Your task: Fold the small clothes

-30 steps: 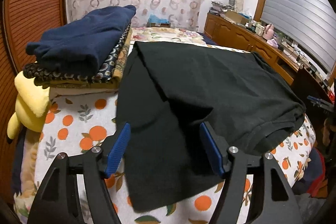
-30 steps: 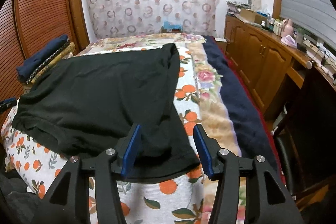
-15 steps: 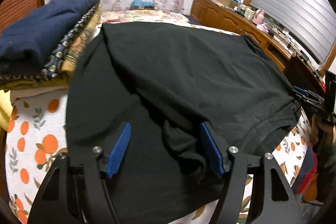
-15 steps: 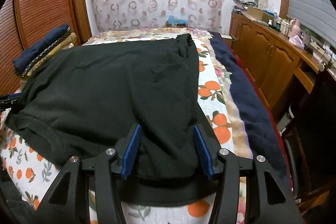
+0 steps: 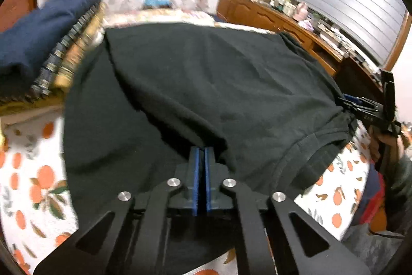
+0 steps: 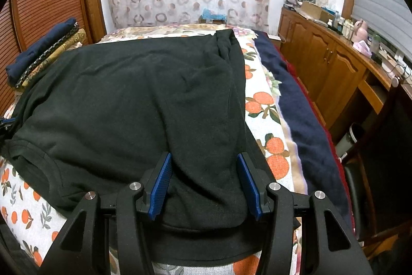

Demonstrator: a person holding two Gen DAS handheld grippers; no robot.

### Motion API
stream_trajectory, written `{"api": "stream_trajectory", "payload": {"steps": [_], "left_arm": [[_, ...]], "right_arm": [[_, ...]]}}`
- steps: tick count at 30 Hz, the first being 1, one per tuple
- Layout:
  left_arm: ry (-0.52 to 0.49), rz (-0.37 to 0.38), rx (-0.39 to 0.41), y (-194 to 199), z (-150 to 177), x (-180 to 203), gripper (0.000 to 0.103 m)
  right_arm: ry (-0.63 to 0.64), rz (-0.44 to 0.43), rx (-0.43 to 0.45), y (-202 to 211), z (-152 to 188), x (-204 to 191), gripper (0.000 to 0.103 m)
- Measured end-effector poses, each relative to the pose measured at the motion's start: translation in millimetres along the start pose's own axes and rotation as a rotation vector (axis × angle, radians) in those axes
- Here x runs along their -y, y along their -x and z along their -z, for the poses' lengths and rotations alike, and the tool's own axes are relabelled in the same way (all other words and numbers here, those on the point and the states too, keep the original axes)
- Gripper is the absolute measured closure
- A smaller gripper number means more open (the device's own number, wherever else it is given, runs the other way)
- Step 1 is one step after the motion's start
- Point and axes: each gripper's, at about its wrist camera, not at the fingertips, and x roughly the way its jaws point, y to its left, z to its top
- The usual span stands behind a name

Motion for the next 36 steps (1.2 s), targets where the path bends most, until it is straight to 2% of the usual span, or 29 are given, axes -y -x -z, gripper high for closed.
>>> {"api": "stream_trajectory", "payload": {"steps": [4,8,13,15,16,17,19,20,22,28,31,36], "left_arm": [[0.081,-0.067,0.154,47,9,-11,0.099],[0.136,-0.094,0.143,64,21,-26,0.099],[0.132,-0.190,0.129,66,30,-35,0.099],[0.149,-0.186,0.128,66,28,-42,0.096],[0.152,-0.179,0.128,66,29,-44,0.085],[0.155,-0.175,0.128,65,29,-46,0.068],[0.154,-0.163,0.134,65,29,-47,0.051],[0.155,-0.152,0.130,65,29,-50,0.036],[0.158,-0.140,0.122,63,30,-51,0.021],[0.199,-0.145,0.048,47,35,-59,0.021],[0.217,-0.105,0.013,40,41,-62,0.021],[0.199,-0.065,0.007,40,39,-56,0.020]], "right_arm": [[0.001,-0.001,-0.001,-1,0,1,0.049],[0.003,0.000,0.000,-1,1,1,0.049],[0.002,0.000,0.000,-1,1,1,0.049],[0.002,0.000,0.000,-1,0,1,0.049],[0.003,0.000,0.000,-1,0,1,0.049],[0.003,0.000,0.000,-1,0,1,0.049],[0.002,0.000,0.000,-1,0,2,0.049],[0.002,0.000,0.000,-1,0,1,0.049],[0.002,0.000,0.000,-1,0,2,0.049],[0.002,-0.001,0.000,-1,0,2,0.049],[0.003,-0.001,0.000,-1,0,2,0.049],[0.000,-0.002,0.001,-1,0,2,0.049]]}}
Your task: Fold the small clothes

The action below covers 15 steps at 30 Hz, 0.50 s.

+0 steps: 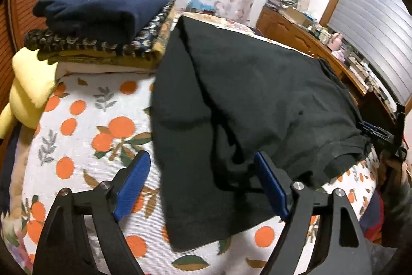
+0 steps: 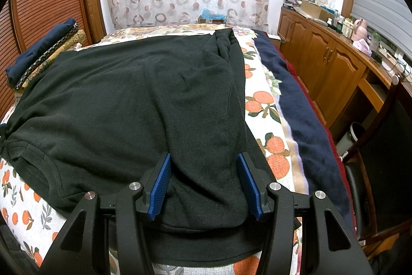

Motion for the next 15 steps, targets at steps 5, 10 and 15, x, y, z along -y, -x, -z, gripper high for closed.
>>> {"api": "stream_trajectory", "payload": {"steps": [5,10,15], "left_arm": [[-0.023,0.024,-0.005,-5,-4,10,0.027],[-0.064,-0.014,-0.012,-10,-9,14,0.064],[-0.097,-0.021,-0.016,-14,-13,20,0.085]], "right_arm": [[-0.002,-0.002,0.000,0,0,0,0.049],[-0.002,-0.002,0.001,0,0,0,0.049],[-0.003,-0.003,0.001,0,0,0,0.048]]}}
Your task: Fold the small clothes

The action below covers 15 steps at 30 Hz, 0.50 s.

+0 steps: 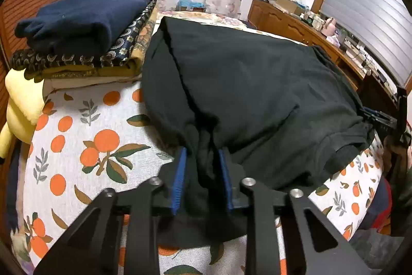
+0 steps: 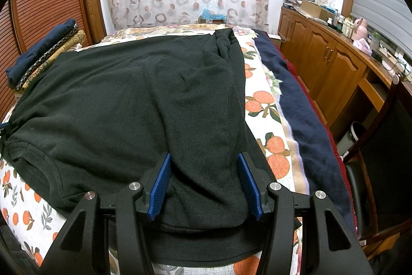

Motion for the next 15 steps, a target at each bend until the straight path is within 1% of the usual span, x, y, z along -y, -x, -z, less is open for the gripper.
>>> {"api": "stream_trajectory", "payload": {"steps": [1,2,3,5,10,15], "left_arm": [[-0.010,0.006,0.002,0,0,2,0.091],[-0.028,0.008,0.003,1,0,5,0.092],[-0.040,0.009,0.008,2,1,7,0.092],[-0.051,0.038,0.046,8,-3,14,0.093],[-0.067,0.052,0.118,21,-20,29,0.093],[-0.085,0.067,0.147,22,-38,39,0.093]], "right_arm": [[-0.001,-0.001,0.000,0,0,0,0.048],[-0.001,-0.002,0.001,0,0,0,0.048],[-0.001,-0.001,0.000,0,0,0,0.048],[-0.001,-0.001,0.001,0,0,0,0.048],[-0.001,-0.002,0.001,0,0,0,0.048],[-0.008,-0.007,0.003,0,0,1,0.048]]}}
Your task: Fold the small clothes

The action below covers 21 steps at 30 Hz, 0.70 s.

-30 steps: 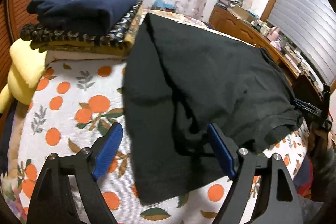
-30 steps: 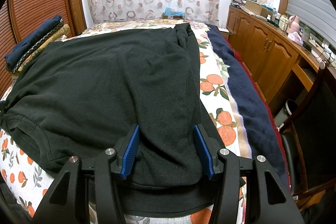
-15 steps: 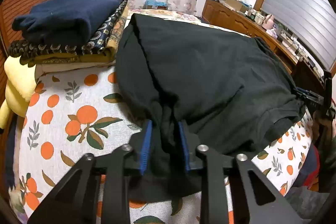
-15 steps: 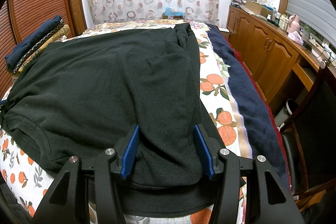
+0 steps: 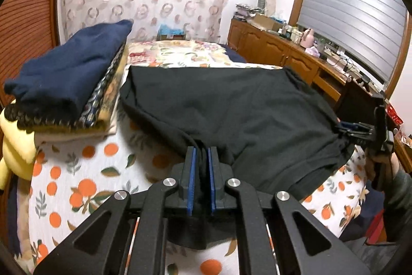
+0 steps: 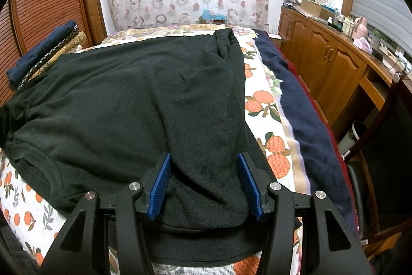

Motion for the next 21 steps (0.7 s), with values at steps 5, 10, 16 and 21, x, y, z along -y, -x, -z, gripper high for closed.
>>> {"api": "stream_trajectory", "payload": {"steps": [5,10,16,21], "left_arm": [[-0.022,0.026,0.022,-3,-11,13,0.094],[-0.064,0.072,0.026,-10,-19,34,0.095],[-0.112,0.145,0.037,-16,-35,67,0.100],[-0.178,0.211,0.059,-18,-59,101,0.102]], "right_arm": [[-0.003,-0.006,0.001,0,0,2,0.048],[-0.013,-0.021,0.006,0,1,4,0.048],[-0.025,-0.053,0.016,3,1,6,0.048],[-0.062,-0.069,0.055,16,6,13,0.048]]}}
